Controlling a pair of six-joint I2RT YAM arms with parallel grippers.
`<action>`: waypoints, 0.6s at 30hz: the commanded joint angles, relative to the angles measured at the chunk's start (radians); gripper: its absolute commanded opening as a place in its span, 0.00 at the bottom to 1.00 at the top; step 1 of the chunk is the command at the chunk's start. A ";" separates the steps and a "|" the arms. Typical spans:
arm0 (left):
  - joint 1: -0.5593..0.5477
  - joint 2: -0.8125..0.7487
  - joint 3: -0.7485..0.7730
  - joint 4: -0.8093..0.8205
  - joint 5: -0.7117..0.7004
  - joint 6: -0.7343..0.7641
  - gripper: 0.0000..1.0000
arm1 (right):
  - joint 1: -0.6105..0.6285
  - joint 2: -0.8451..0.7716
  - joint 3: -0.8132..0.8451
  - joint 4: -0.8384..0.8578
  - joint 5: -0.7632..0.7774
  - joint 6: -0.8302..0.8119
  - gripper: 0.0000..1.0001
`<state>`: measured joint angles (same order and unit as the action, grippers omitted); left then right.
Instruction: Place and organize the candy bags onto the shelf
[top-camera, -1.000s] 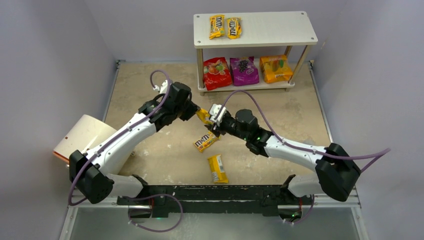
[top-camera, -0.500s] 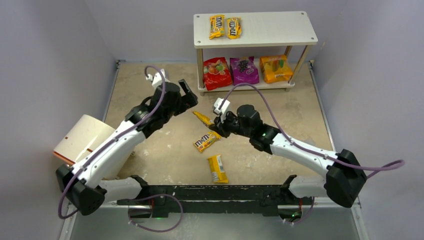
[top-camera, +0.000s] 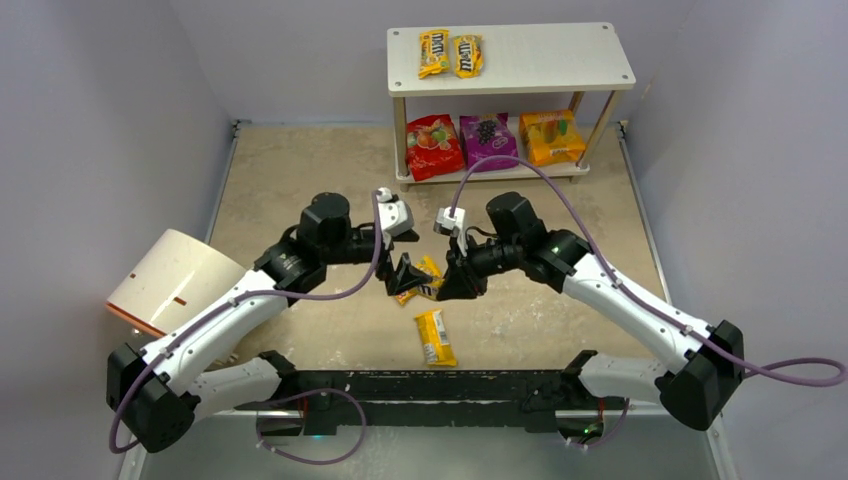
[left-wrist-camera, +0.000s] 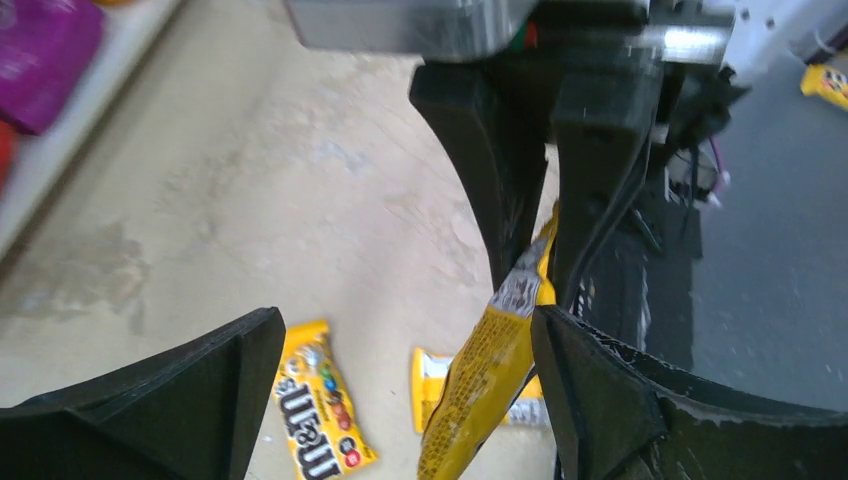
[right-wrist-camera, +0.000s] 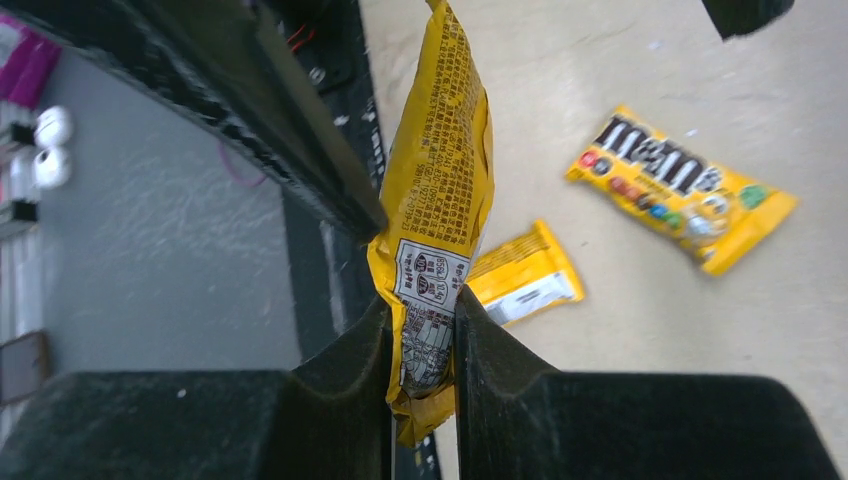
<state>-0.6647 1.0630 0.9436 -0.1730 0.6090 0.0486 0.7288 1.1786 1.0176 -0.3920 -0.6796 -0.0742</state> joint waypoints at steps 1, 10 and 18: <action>-0.009 -0.006 -0.071 0.114 0.142 0.056 0.97 | -0.005 0.031 0.072 -0.196 -0.165 -0.117 0.10; -0.034 -0.050 -0.154 0.212 0.246 -0.075 0.78 | -0.005 0.085 0.125 -0.241 -0.146 -0.168 0.10; -0.088 -0.025 -0.185 0.205 0.163 -0.135 0.70 | -0.006 0.093 0.192 -0.230 -0.149 -0.162 0.11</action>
<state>-0.7322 1.0302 0.7681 -0.0109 0.7986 -0.0467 0.7254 1.2766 1.1458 -0.6220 -0.7864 -0.2264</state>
